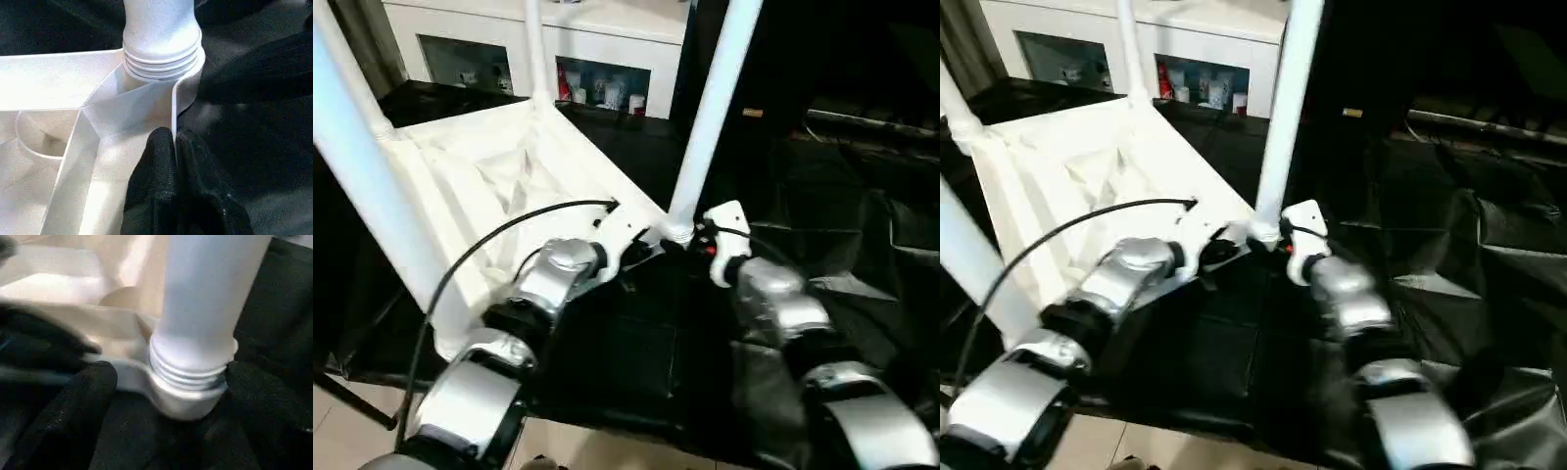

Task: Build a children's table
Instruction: Rotate leg to tighten

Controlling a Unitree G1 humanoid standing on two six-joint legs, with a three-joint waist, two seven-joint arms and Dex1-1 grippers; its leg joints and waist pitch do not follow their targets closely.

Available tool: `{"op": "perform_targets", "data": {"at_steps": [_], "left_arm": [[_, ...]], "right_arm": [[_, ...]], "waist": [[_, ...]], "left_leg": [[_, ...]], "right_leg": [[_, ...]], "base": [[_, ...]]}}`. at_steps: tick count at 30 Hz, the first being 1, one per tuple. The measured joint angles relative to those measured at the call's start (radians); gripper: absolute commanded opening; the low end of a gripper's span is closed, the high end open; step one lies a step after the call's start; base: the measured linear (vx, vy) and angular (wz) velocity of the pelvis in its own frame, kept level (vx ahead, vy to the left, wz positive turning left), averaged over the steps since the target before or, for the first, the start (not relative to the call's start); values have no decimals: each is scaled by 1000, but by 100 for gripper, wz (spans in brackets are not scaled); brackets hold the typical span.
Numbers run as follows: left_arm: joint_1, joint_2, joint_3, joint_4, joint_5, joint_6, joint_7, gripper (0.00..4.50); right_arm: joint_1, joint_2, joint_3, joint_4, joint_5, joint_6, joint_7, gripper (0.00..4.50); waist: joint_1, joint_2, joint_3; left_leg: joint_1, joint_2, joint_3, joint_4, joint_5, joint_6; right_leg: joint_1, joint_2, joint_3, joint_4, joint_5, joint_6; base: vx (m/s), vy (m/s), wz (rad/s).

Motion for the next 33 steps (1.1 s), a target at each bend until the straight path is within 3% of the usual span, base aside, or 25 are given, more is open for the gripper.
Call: {"op": "perform_targets", "data": {"at_steps": [4, 8, 13, 29, 33], "left_arm": [[57, 65, -5, -86, -17, -31, -155, 0], [131, 150, -34, -214, -65, -26, -357, 0], [164, 167, -61, -291, -81, -3, -446, 0], [199, 187, -59, -371, -90, 53, -471, 0], [199, 188, -59, -375, -90, 59, -471, 0]], "right_arm": [[26, -59, 31, -77, 15, 30, 184, 392], [39, -90, 38, -94, 35, 48, 270, 392], [44, -85, 60, -135, 38, 67, 330, 392], [70, -106, 97, -172, 17, 89, 395, 392], [70, -108, 97, -172, 13, 93, 397, 355]], "waist": [[7, 0, 0], [29, 2, 1], [53, 2, 2], [52, -2, 4], [51, -3, 4]], "left_leg": [[0, 0, 0, -1, 0, 0], [-1, 1, 1, -1, 0, 0], [-3, 0, 3, 0, 0, 0], [-3, 1, 3, 0, 0, 0], [-3, 1, 3, 0, 0, 0]], "right_leg": [[-1, 0, 0, 0, -1, 1], [-1, 0, 0, 0, -1, 0], [0, -1, 1, -1, -1, 0], [-1, -1, 1, 0, -2, 1], [-1, -1, 1, 0, -2, 1]], "base": [[0, 0, 0], [0, 0, 0], [0, 0, 0], [0, 0, 0], [0, 0, 0]]}}
